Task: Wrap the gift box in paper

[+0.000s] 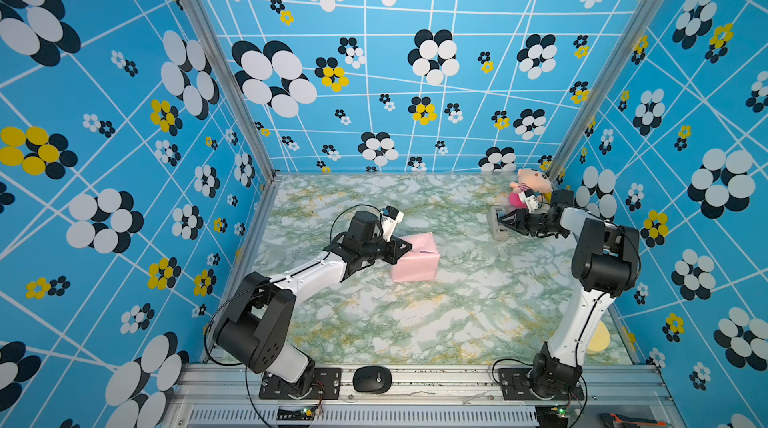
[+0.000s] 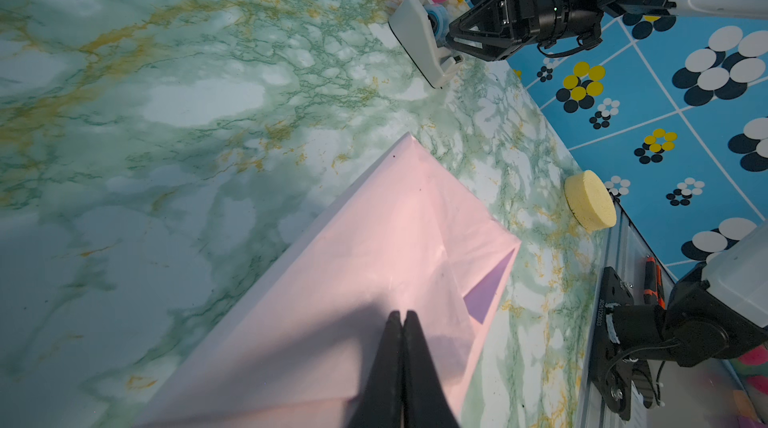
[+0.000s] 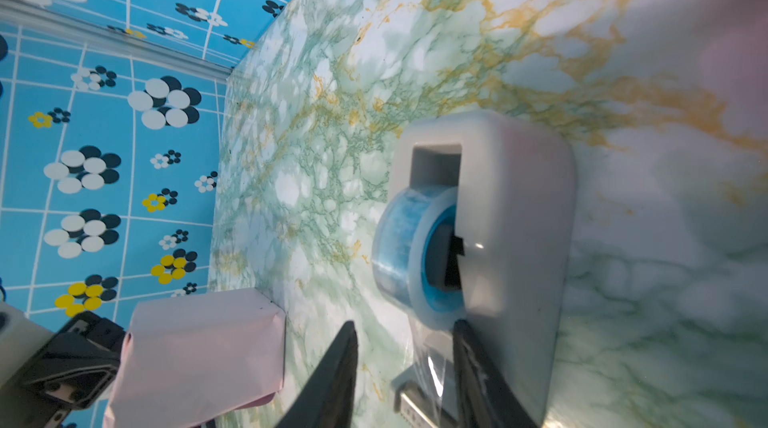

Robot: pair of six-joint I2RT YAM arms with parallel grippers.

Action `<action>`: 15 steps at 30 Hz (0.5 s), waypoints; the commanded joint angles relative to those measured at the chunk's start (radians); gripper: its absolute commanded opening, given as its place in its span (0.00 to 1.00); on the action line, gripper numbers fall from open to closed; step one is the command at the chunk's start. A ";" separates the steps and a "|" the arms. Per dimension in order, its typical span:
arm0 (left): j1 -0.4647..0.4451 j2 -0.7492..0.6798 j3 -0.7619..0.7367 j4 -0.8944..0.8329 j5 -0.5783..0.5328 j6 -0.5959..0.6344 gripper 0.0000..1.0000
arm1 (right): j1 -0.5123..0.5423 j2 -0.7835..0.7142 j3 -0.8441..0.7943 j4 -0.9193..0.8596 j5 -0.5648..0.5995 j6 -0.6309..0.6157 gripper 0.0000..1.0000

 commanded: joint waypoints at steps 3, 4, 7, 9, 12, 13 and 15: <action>0.004 0.051 -0.020 -0.133 -0.084 0.018 0.06 | -0.020 -0.008 0.027 -0.034 0.098 -0.003 0.46; 0.004 0.052 -0.018 -0.134 -0.083 0.019 0.06 | -0.020 -0.006 0.036 -0.047 0.095 -0.007 0.46; 0.004 0.052 -0.015 -0.137 -0.086 0.021 0.06 | -0.020 -0.004 0.045 -0.059 0.096 -0.011 0.46; 0.004 0.052 -0.013 -0.138 -0.086 0.020 0.06 | -0.018 0.005 0.062 -0.091 0.090 -0.026 0.45; 0.004 0.055 -0.010 -0.140 -0.086 0.021 0.06 | -0.018 0.026 0.094 -0.156 0.067 -0.061 0.43; 0.004 0.056 -0.009 -0.140 -0.086 0.020 0.06 | -0.018 0.032 0.100 -0.175 0.063 -0.070 0.43; 0.002 0.058 -0.006 -0.140 -0.086 0.022 0.06 | -0.017 0.038 0.109 -0.190 0.058 -0.079 0.43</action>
